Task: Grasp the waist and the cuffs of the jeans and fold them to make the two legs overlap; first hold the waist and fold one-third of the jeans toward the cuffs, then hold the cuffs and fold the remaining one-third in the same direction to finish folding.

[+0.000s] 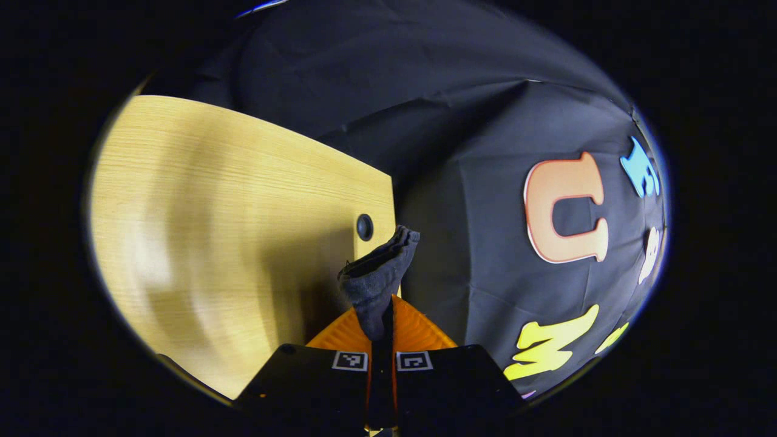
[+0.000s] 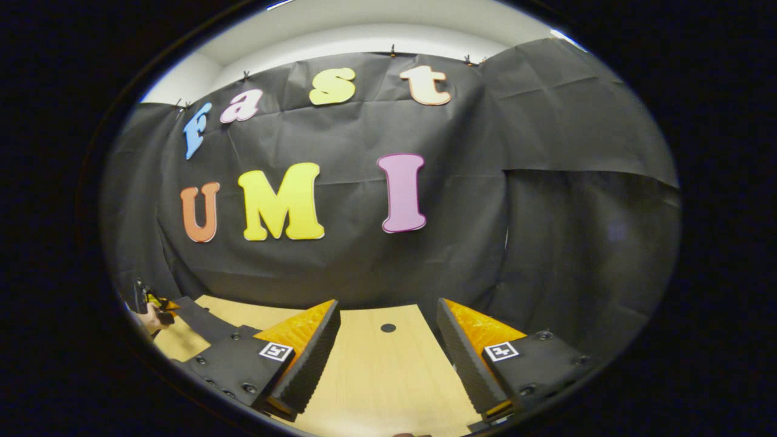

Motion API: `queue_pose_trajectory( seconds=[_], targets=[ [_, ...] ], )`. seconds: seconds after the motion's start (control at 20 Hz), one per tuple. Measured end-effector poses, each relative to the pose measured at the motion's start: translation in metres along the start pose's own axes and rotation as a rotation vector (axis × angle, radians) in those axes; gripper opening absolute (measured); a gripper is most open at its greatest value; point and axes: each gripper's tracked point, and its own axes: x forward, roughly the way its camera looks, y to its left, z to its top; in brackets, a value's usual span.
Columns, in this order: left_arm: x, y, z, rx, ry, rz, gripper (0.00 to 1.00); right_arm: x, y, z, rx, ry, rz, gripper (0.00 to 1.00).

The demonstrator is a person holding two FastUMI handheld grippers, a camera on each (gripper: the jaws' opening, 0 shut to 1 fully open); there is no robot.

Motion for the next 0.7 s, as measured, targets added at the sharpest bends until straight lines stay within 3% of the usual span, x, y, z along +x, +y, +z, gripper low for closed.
queue_pose_trajectory(
  seconds=[0.4, 0.7],
  targets=[
    [-0.022, -0.038, -0.043, 0.041, 0.026, -0.048, 0.04, -0.044, -0.061, -0.017, 0.111, -0.013, -0.088, 0.99],
    [-0.035, -0.068, -0.098, 0.166, 0.07, -0.085, 0.04, -0.064, -0.085, -0.015, 0.132, -0.051, -0.127, 0.97]
  ],
)
